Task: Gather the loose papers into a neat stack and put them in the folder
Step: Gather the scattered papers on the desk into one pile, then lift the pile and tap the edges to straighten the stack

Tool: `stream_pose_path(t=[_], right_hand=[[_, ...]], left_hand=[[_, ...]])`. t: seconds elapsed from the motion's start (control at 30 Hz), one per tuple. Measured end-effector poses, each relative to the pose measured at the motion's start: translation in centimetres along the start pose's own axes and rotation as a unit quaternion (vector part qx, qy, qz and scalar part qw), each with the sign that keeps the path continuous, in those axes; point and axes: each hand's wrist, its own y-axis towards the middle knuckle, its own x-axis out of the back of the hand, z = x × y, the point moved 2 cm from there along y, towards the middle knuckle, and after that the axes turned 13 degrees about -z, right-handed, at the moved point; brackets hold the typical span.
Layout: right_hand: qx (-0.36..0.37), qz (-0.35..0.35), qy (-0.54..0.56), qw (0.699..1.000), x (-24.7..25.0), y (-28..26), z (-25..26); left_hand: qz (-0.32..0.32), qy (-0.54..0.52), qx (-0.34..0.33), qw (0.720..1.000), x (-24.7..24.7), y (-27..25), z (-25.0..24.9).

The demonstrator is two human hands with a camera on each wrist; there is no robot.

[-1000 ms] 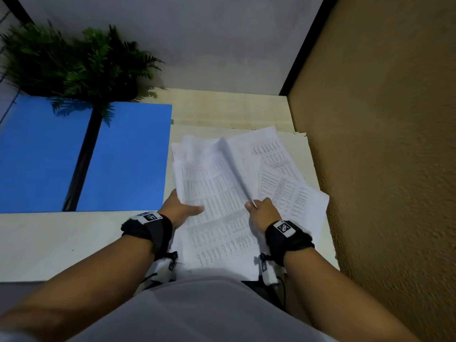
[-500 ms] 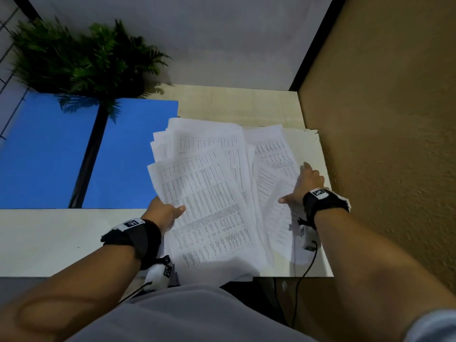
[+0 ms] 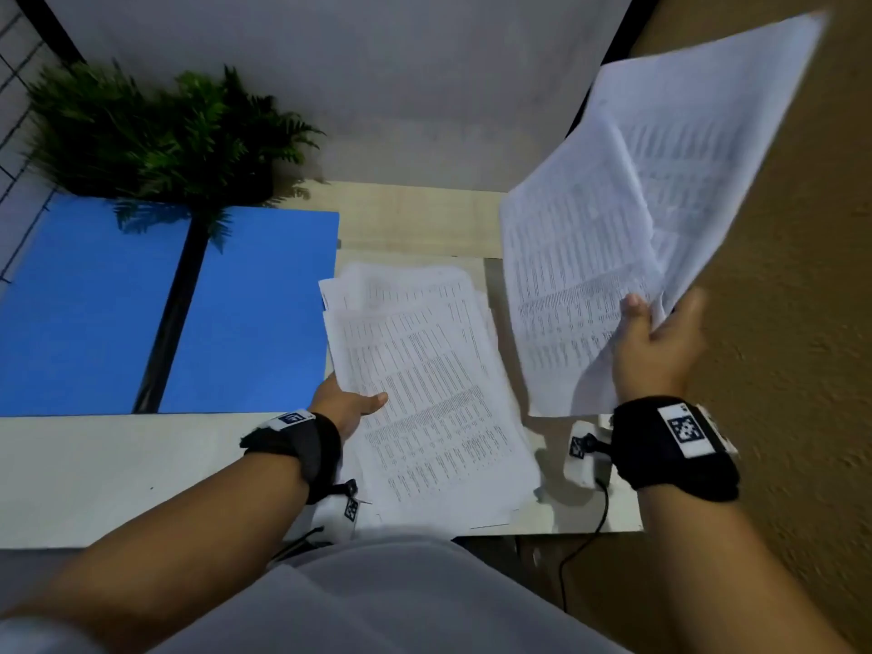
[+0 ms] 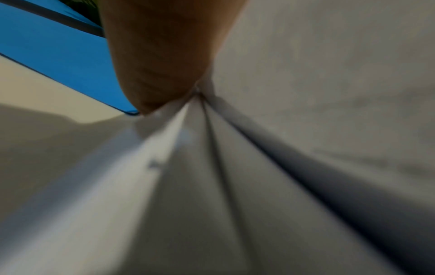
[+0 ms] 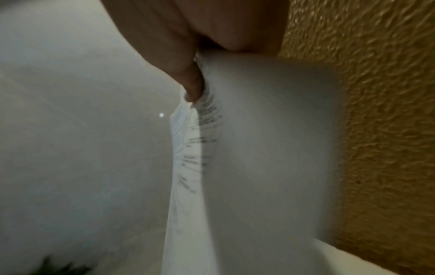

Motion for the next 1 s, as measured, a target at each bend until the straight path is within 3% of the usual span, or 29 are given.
stream_pose_path(t=[0.1,0.27,0.37,0.43,0.57,0.7,0.87,1.0], right_hand=[[-0.029,0.012,0.039,0.999,0.5,-2.1,0.7],[-0.137,0.146,-0.03,0.979,-2.4,-9.0,-3.2],[-0.166,0.202,-0.097,0.96,-4.0,-12.1,-6.0],[-0.205,0.226,-0.109,0.946,-4.7,-13.1,-7.4],[-0.289,0.232,-0.021,0.929,-5.3,-12.2,-8.9],[-0.265,0.293,-0.093,0.914,-5.7,-9.0,-10.3],[-0.206,0.394,-0.204,0.872,-6.1,-8.4,-10.2],[-0.148,0.427,-0.254,0.855,-6.6,-10.0,-8.9]], left_hand=[[0.013,0.031,-0.01,0.999,-1.2,0.3,0.3],[0.017,0.054,-0.023,0.998,-2.2,-1.1,-0.8],[0.012,0.06,0.029,0.998,-2.1,-3.6,-2.9],[0.046,0.032,0.056,0.997,-2.0,-4.6,-3.6],[0.047,0.107,-0.017,0.993,-1.5,-4.4,-3.1],[0.041,0.162,-0.045,0.985,-1.6,-3.4,-2.5],[0.049,0.13,-0.044,0.989,-2.0,-3.0,-2.2],[0.046,0.084,-0.013,0.995,-2.6,-2.0,-1.3]])
